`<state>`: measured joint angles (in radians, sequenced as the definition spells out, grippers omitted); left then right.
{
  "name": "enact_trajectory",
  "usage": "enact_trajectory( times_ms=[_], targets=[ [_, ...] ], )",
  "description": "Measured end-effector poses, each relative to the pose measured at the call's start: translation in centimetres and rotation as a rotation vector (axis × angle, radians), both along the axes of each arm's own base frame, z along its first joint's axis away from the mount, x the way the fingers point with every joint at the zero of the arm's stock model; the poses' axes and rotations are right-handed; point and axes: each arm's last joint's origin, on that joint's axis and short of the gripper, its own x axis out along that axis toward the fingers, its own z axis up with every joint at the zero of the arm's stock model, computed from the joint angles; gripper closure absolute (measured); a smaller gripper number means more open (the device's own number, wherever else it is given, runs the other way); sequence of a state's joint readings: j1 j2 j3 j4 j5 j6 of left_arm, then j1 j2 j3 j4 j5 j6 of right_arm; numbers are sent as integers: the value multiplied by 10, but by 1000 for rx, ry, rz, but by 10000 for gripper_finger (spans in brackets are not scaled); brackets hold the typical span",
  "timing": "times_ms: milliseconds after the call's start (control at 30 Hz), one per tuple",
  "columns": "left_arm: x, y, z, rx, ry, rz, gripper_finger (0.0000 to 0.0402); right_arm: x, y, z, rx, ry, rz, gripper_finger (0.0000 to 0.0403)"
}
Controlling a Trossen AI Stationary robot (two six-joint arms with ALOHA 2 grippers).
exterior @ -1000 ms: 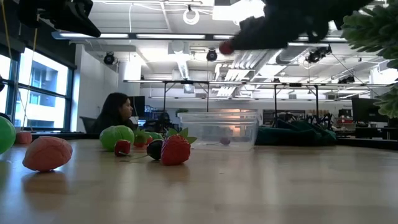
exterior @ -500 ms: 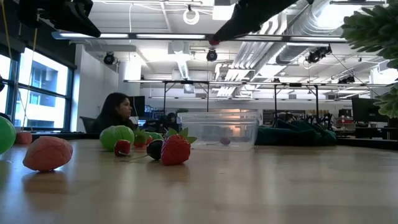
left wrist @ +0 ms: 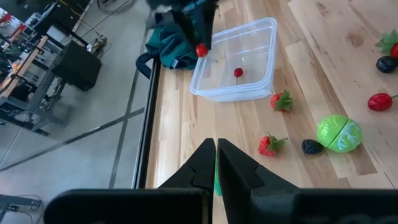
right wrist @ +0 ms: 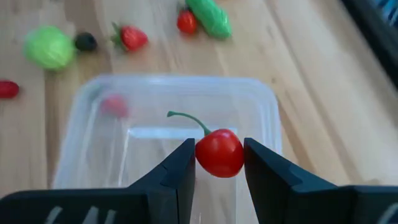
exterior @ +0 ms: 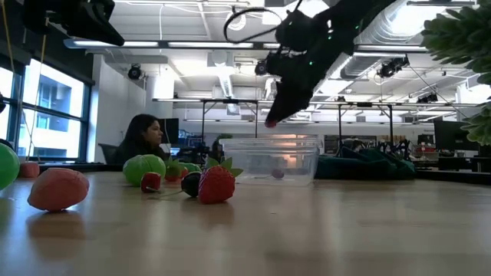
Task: Pick and placing Produce into tupperware
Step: Put the red cherry into the transparent bin
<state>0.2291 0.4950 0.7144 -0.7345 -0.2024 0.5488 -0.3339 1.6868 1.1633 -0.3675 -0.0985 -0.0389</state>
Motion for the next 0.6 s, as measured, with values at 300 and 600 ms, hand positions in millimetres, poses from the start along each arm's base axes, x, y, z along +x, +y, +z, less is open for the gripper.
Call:
enact_trajectory(
  times_ms=[300, 600],
  targets=[
    [0, 0, 0, 0, 0, 0, 392, 33, -3, -44, 63, 200, -7, 293],
    [0, 0, 0, 0, 1, 0, 392, 45, -4, -64, 34, 271, -18, 293]
  ],
)
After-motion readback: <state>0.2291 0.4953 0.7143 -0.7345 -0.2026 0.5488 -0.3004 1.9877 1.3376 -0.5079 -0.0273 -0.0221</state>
